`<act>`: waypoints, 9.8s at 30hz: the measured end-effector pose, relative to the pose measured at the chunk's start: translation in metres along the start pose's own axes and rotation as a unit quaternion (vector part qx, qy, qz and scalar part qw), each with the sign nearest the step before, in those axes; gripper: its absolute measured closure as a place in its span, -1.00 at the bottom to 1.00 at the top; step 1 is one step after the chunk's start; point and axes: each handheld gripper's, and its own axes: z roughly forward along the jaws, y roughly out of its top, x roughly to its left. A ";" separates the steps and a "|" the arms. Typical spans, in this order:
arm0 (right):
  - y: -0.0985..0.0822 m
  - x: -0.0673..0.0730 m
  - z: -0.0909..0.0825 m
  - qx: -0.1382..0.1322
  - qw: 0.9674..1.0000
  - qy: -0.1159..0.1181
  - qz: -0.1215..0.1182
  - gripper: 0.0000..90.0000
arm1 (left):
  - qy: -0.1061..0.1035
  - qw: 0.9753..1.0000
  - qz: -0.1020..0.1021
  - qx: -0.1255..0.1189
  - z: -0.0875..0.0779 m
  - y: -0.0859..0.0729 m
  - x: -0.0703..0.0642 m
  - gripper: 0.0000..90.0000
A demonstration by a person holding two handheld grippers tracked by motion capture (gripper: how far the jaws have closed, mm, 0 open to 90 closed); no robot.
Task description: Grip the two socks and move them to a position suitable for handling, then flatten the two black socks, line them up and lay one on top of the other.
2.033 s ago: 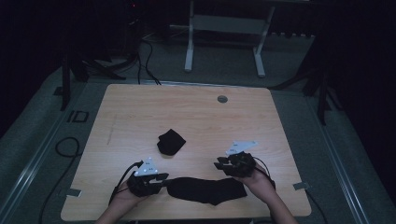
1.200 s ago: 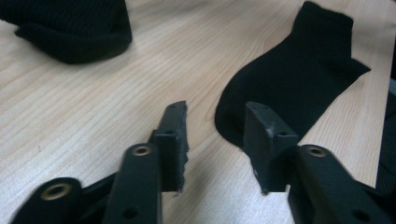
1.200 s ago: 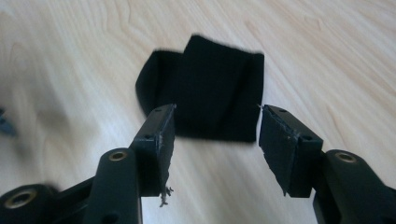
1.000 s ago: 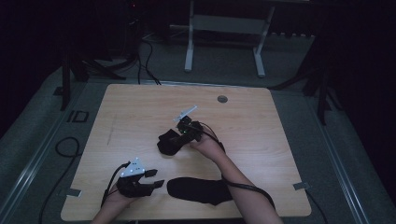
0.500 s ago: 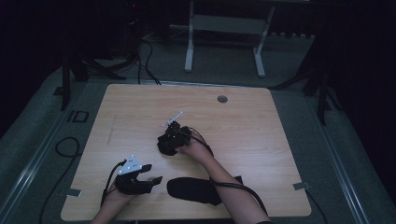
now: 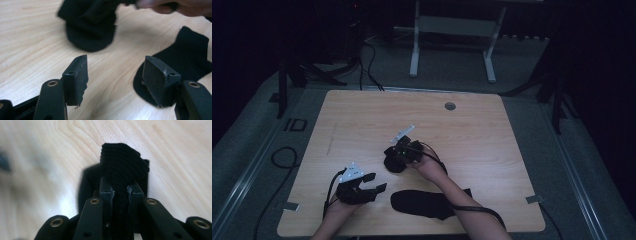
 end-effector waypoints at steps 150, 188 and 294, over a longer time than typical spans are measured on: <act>-0.183 -0.085 -0.102 -0.019 0.979 -0.113 0.171 0.90 | 0.041 0.990 0.076 0.113 0.099 0.059 0.007 0.94; -0.227 0.005 -0.173 -0.083 0.981 -0.033 0.173 0.91 | -0.060 0.987 0.069 0.128 0.020 0.022 -0.044 0.93; -0.179 -0.077 -0.109 -0.069 0.981 -0.067 0.166 0.51 | 0.000 0.996 0.042 0.077 0.076 0.056 0.010 0.03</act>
